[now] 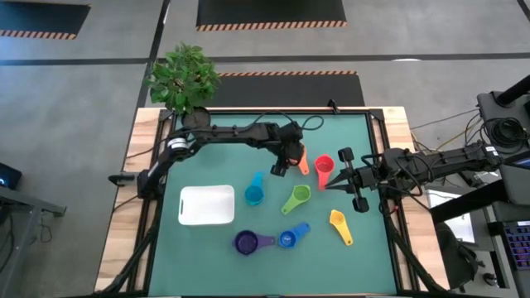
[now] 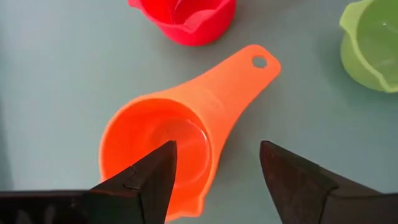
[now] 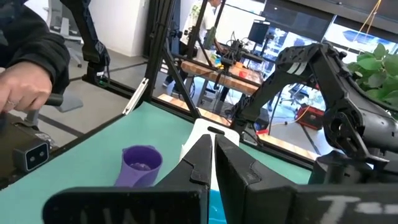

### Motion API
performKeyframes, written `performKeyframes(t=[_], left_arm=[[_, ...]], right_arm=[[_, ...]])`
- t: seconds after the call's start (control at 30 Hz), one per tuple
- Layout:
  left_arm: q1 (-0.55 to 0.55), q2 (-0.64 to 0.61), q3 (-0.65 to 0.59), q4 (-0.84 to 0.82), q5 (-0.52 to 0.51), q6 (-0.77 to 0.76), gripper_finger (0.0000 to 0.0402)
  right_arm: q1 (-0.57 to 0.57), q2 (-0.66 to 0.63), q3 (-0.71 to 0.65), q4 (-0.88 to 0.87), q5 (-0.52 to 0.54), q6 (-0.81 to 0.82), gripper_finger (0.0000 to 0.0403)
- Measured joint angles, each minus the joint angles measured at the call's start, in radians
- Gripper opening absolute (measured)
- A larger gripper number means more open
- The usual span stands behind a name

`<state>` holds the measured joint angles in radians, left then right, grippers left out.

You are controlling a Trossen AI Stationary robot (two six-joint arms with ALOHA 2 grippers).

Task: Nest measuring cups in basket
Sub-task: Stack the orange measuring cup in the top of the purple measuring cup

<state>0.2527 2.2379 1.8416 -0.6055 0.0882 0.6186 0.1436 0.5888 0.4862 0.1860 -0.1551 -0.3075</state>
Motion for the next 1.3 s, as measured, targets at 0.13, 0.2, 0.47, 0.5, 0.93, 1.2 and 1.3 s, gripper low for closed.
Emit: performKeyframes(t=[0.13, 0.2, 0.47, 0.5, 0.93, 1.2, 1.3], left_arm=[[0.007, 0.000, -0.014, -0.004, 0.000, 0.000, 0.0198], [0.008, 0.000, -0.017, -0.002, 0.000, 0.000, 0.0190], [0.007, 0.024, -0.020, 0.008, 0.000, 0.000, 0.0156], [0.007, 0.030, -0.020, 0.003, -0.001, 0.000, 0.0152], [0.006, 0.035, -0.021, 0.000, -0.079, 0.001, 0.0017], [0.003, 0.017, -0.021, -0.003, -0.080, -0.004, 0.0003], [-0.005, -0.014, -0.021, -0.005, -0.080, -0.026, 0.0002]], right_arm=[[0.000, 0.000, 0.000, 0.000, 0.000, -0.002, 0.0009], [0.000, 0.000, 0.000, -0.002, 0.000, -0.004, 0.0009], [0.000, 0.000, 0.000, -0.002, 0.001, -0.007, 0.0009], [0.000, 0.000, 0.000, -0.002, 0.001, -0.007, 0.0009], [0.000, 0.000, 0.000, -0.015, 0.087, -0.007, 0.0009], [0.000, -0.005, 0.000, -0.014, 0.087, -0.007, 0.0009], [0.000, -0.008, 0.000, -0.014, 0.087, -0.008, 0.0009]])
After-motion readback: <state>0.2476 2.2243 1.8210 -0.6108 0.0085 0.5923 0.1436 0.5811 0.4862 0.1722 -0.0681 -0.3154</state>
